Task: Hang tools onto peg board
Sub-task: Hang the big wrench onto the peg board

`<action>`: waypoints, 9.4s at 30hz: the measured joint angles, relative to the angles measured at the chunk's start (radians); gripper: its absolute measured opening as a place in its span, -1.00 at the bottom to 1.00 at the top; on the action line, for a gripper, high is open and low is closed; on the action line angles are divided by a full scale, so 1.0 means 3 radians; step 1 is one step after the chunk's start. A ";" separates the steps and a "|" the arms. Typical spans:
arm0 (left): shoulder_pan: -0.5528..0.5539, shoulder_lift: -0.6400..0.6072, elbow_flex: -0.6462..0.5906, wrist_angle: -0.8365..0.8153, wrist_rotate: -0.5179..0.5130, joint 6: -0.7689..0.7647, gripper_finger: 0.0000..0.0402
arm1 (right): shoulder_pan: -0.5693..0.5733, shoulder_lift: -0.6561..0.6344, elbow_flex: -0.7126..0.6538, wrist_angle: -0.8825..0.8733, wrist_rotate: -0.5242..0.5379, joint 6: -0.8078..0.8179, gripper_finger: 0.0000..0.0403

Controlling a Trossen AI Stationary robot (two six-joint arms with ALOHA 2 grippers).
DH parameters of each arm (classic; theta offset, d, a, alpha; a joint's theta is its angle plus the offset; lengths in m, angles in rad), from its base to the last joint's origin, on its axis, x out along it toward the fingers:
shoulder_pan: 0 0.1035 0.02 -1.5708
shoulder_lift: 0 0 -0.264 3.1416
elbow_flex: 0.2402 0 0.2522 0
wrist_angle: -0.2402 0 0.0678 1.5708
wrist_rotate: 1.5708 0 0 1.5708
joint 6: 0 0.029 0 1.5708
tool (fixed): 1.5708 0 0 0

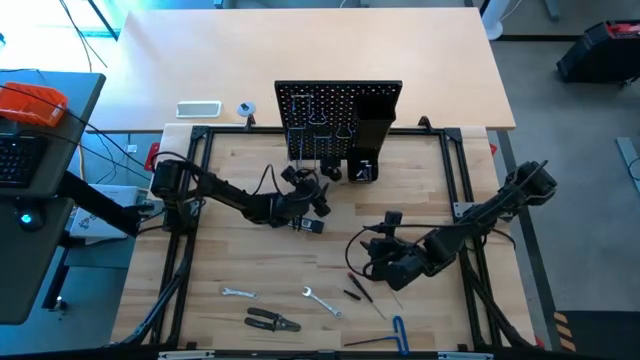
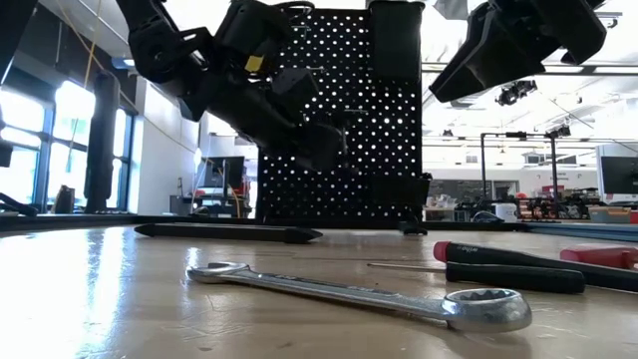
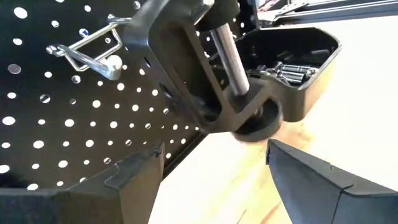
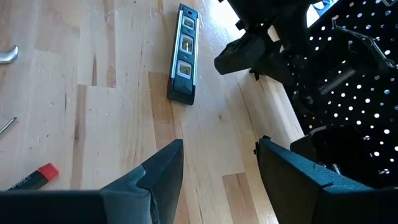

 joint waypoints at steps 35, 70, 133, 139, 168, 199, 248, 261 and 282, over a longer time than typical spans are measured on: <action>-0.0380 -0.0001 0.0000 -0.0580 -0.0307 -0.0493 0.37 | 0.0048 0.0000 0.0000 -0.0019 -0.0027 0.0079 -0.01; -0.0863 -0.0001 -0.0001 -0.0585 -0.0396 -0.0525 0.37 | 0.0043 0.0001 -0.0244 0.0320 -0.0097 0.0229 -0.01; -0.1578 -0.0665 0.0000 -0.1169 -0.0187 0.0178 0.37 | -0.0027 0.0001 -0.0244 0.0668 -0.0136 -0.0040 -0.01; -0.1768 -0.0992 0.0000 -0.1964 -0.0177 -0.0258 0.37 | -0.0027 0.0001 -0.0244 0.0668 -0.0136 -0.0039 -0.01; -0.2023 -0.1255 -0.0004 -0.2751 0.0690 -0.1474 0.37 | -0.0027 0.0003 -0.0244 0.0687 -0.0247 0.0021 -0.01; -0.1890 -0.0124 -0.0006 -0.1017 0.1736 -0.0612 0.37 | 0.0495 0.0634 -0.0243 0.2157 -0.1518 0.0082 -0.01; -0.1789 0.0071 -0.0005 -0.0521 0.2069 -0.0587 0.37 | 0.0608 0.1684 -0.0238 0.3816 -0.1497 -0.0275 -0.41; -0.1721 0.0236 -0.0003 -0.0334 0.2227 -0.0626 0.37 | 0.0577 0.1915 -0.0136 0.3808 -0.1665 -0.0196 -0.41; -0.1720 0.0235 -0.0003 -0.0431 0.2439 -0.0553 0.37 | 0.0516 0.2027 -0.0009 0.3434 -0.1578 -0.0127 -0.83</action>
